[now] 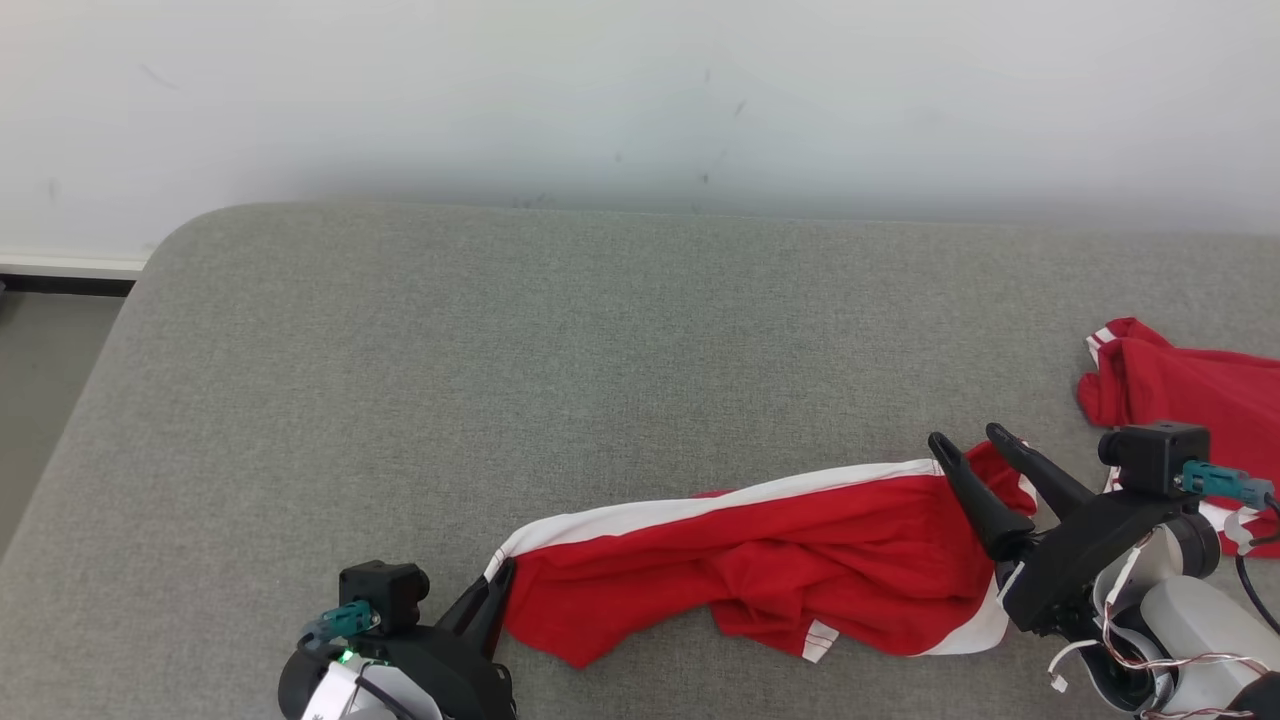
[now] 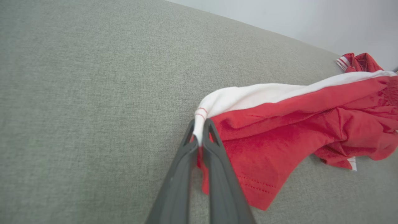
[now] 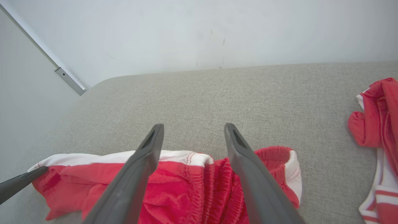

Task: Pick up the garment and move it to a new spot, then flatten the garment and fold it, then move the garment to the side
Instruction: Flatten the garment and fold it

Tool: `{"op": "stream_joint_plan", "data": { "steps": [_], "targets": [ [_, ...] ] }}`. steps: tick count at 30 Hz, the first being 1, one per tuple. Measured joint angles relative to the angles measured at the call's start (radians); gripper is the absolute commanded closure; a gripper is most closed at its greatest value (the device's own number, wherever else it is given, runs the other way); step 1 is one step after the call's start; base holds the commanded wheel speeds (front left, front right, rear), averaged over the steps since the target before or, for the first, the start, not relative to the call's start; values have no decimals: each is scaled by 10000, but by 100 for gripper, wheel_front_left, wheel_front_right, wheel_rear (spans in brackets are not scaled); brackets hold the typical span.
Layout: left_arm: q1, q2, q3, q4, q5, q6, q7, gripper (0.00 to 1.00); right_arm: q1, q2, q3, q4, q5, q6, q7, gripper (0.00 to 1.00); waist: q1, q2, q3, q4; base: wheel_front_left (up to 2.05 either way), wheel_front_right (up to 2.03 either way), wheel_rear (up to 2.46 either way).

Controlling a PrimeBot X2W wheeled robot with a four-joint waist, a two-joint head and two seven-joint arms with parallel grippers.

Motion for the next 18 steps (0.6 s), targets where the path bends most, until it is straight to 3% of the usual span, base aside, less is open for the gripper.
{"op": "stream_joint_plan", "data": {
  "steps": [11, 18],
  "targets": [
    [10, 2, 88, 10, 33, 2, 0, 100, 4, -19, 171, -215, 456, -217, 1302, 0, 0, 0, -32, 80, 0, 0, 0],
    [12, -15, 134, 8, 33, 4, 0, 100, -158, -268, 320, -408, 614, -554, 2320, 22, 0, 0, -71, 9, 0, 0, 0]
  ]
}}
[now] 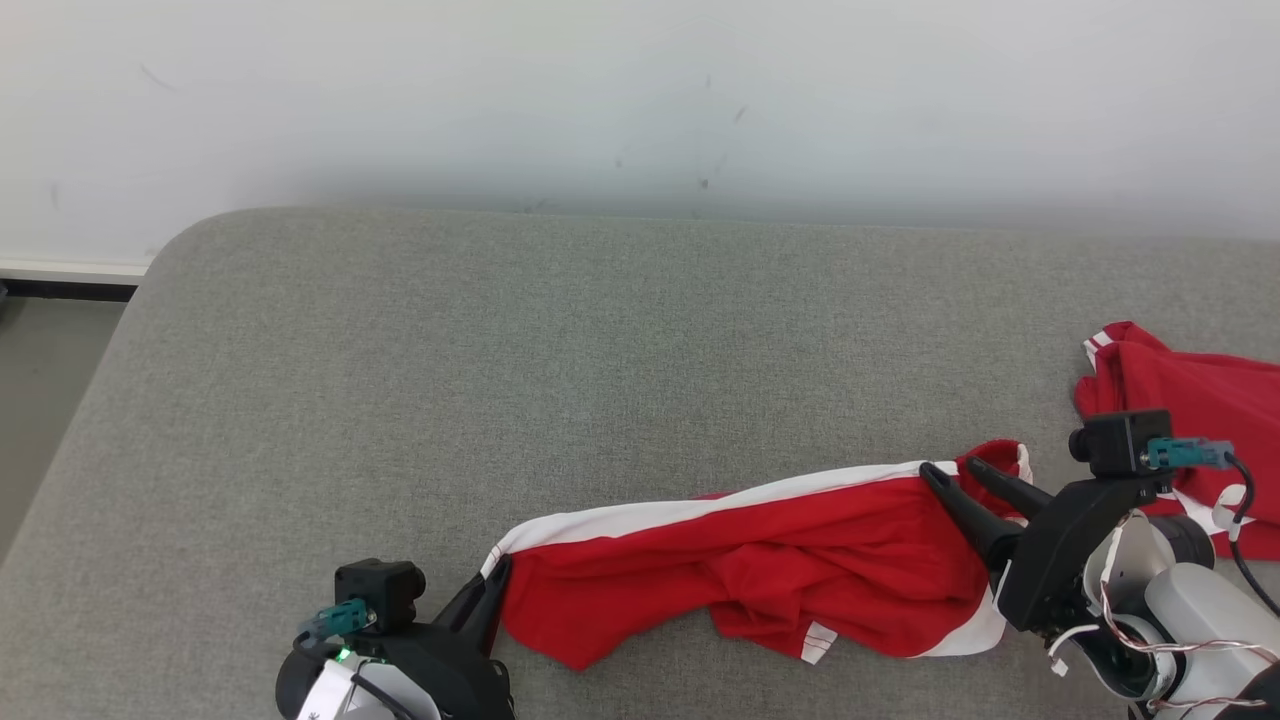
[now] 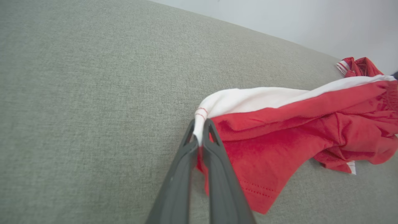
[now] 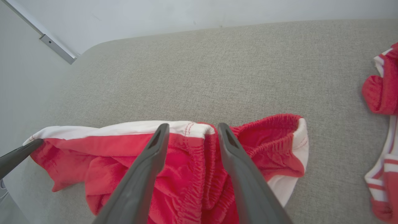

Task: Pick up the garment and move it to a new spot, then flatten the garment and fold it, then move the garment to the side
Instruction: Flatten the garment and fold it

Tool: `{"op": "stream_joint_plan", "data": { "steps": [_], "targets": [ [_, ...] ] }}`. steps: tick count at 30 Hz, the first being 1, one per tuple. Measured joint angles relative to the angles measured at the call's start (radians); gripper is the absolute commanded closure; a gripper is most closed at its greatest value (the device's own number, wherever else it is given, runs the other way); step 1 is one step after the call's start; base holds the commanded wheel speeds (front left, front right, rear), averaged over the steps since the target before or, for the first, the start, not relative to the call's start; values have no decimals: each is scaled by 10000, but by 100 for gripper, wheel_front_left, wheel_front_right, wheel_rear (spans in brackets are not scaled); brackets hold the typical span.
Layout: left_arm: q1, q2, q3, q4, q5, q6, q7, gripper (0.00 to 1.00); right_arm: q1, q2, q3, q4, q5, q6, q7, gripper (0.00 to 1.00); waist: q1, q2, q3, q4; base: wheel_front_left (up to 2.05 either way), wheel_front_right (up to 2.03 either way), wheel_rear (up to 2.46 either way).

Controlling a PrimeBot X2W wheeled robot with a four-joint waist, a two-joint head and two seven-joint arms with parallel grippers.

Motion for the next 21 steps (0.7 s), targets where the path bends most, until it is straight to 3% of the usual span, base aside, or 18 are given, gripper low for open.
{"op": "stream_joint_plan", "data": {
  "steps": [5, 6, 8, 13, 19, 21],
  "targets": [
    [-1, -105, -4, -4, 10, 0, 0, 100, -71, -117, -23, -194, 4, -360, 508, 27, 0, 0, 9, 21, 0, 0, 0],
    [-3, -128, -10, -10, 12, -2, 0, 100, -78, -167, -17, -219, 4, -422, 629, 31, 0, 0, 17, 37, 0, 0, 0],
    [-3, -128, 0, -8, 12, -2, 0, 100, -132, -249, 10, -238, 6, -533, 872, 50, 1, 0, 45, 68, 0, 0, 0],
    [-5, -136, 13, -8, 12, -2, 0, 100, -252, -290, 8, -430, 119, -719, 1181, 59, 0, 0, 107, 134, 0, 0, 0],
    [-9, -142, 50, -6, 17, -4, 0, 100, -276, -307, 38, -504, 245, -901, 1672, 61, 0, 0, 191, 222, 0, 0, 0],
    [-9, -142, 59, -4, 23, -4, 0, 100, -280, -307, 59, -554, 272, -976, 1818, 100, 0, 0, 209, 245, 0, 0, 0]
  ]
}}
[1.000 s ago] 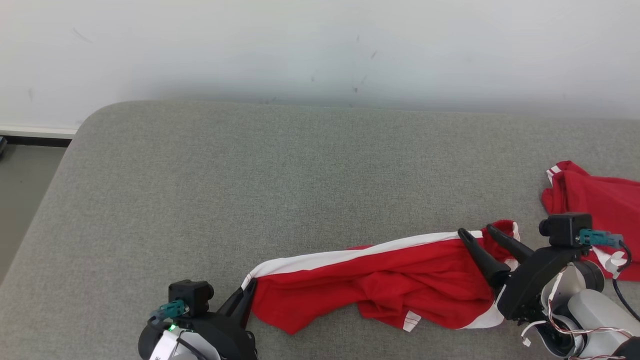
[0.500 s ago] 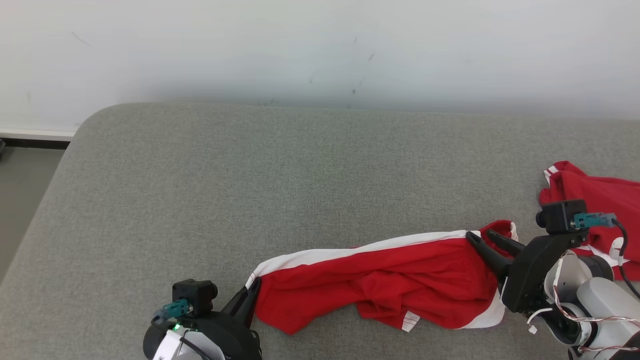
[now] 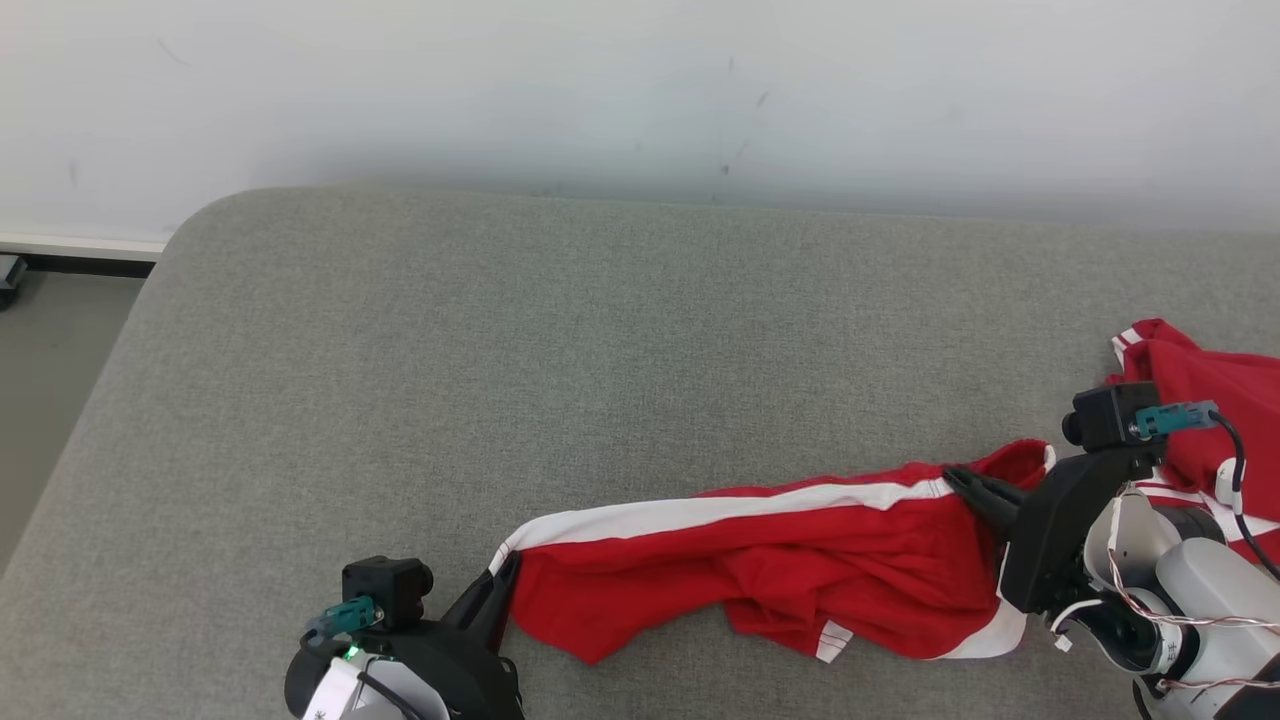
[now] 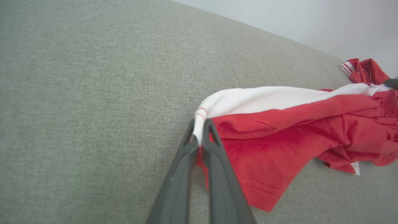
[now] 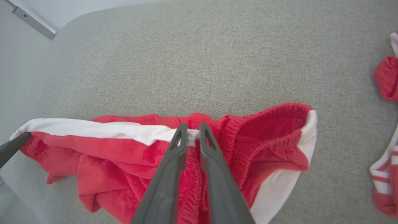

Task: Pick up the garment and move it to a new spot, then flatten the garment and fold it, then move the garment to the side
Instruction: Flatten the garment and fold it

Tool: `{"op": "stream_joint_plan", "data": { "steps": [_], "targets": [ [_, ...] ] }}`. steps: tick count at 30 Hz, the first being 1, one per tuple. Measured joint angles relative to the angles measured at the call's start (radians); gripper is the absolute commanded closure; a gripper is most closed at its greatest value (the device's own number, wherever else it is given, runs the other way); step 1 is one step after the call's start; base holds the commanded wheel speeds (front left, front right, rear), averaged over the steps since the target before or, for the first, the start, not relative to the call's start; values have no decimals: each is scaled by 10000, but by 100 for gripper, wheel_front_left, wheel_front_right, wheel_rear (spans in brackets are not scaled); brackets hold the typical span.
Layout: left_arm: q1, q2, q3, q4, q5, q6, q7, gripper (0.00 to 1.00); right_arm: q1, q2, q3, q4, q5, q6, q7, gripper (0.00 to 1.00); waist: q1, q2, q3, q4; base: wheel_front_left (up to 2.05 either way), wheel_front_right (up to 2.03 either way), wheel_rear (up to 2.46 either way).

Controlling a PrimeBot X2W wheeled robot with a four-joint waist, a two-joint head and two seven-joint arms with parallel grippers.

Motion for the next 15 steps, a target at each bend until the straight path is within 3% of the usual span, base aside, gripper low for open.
{"op": "stream_joint_plan", "data": {
  "steps": [15],
  "targets": [
    [-3, 25, 134, 15, 2, -8, 0, 100, -367, -165, -389, -736, 63, -173, -136, 100, 0, 0, 40, -87, 0, 0, 0]
  ]
}}
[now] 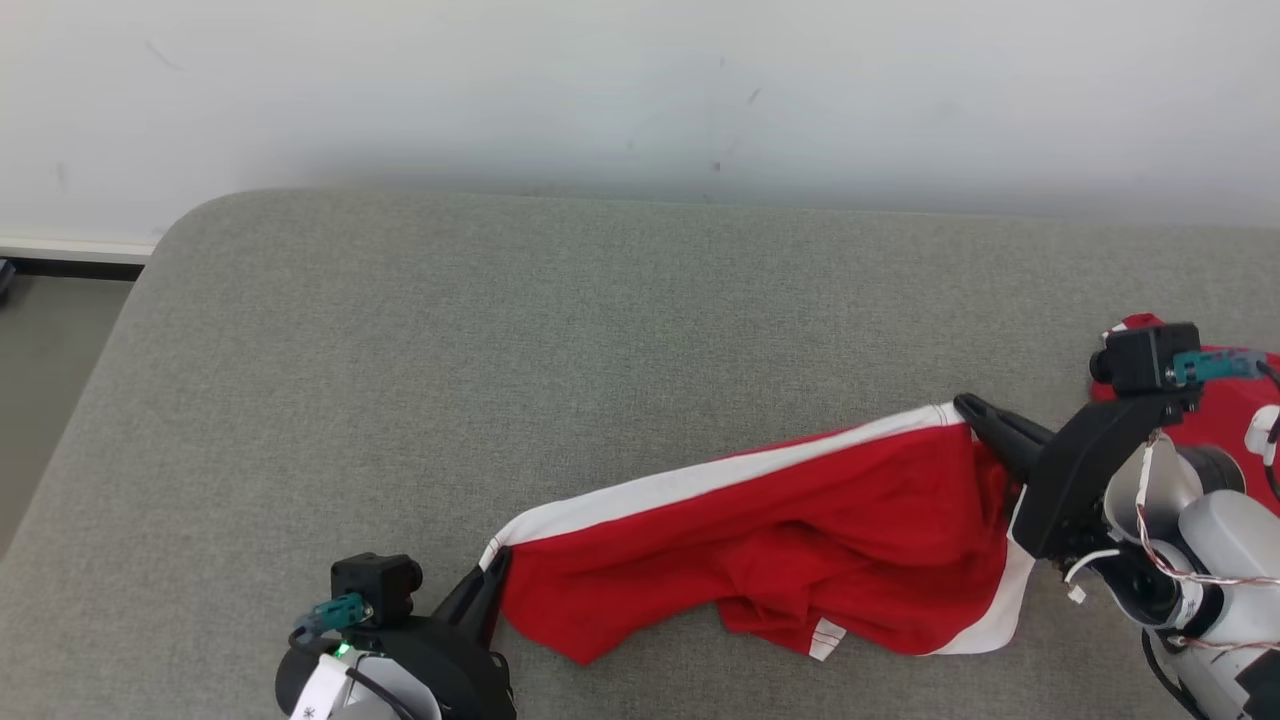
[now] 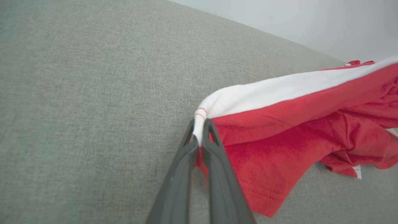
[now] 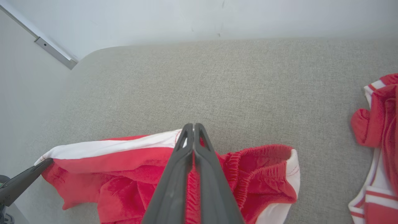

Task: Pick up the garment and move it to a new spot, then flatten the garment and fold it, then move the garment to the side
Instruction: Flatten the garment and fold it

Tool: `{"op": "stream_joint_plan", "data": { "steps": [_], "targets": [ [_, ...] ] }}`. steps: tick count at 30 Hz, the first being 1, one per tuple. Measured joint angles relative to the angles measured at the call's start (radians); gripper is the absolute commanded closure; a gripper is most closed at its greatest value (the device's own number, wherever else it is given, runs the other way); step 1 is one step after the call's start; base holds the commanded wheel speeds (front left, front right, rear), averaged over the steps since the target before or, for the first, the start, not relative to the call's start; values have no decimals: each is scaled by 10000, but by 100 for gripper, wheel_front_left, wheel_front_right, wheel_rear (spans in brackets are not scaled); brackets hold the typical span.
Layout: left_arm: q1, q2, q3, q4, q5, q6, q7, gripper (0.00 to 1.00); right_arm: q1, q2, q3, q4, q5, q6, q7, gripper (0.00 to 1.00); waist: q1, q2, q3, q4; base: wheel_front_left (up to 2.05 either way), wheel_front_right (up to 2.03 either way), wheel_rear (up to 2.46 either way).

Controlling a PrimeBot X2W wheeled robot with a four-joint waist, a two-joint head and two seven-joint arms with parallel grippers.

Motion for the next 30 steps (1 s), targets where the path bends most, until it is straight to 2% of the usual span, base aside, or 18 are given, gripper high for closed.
{"op": "stream_joint_plan", "data": {
  "steps": [5, 10, 14, 18, 23, 30],
  "targets": [
    [-8, 94, 215, -21, 0, 2, 0, 100, -556, 73, -136, -205, -105, 65, -387, 100, 0, 0, -38, -138, 0, 0, 0],
    [-317, 130, 290, -167, 77, 6, 0, 100, -1290, 453, -182, -65, -221, 107, -677, 100, 0, -1, -16, -243, 0, 0, 0],
    [-831, 259, 514, -293, 201, 31, 0, 100, -2168, 708, -12, 353, -654, 244, -901, 100, 0, 0, 62, -224, 0, 0, 0],
    [-1270, 397, 826, -546, 510, 259, 0, 100, -2814, 869, 75, 499, -1081, 439, -1390, 100, 1, 0, 100, -142, 0, 0, 0],
    [-852, 594, 878, -828, 708, 477, 0, 100, -2125, 861, 493, 435, -1411, 813, -1845, 100, 0, 0, -51, -129, 0, 0, 0],
    [898, 871, 656, -1009, 719, 541, 0, 100, 184, 550, 629, -247, -1177, 915, -2259, 100, -1, -1, -219, -458, 0, 0, 0]
  ]
}}
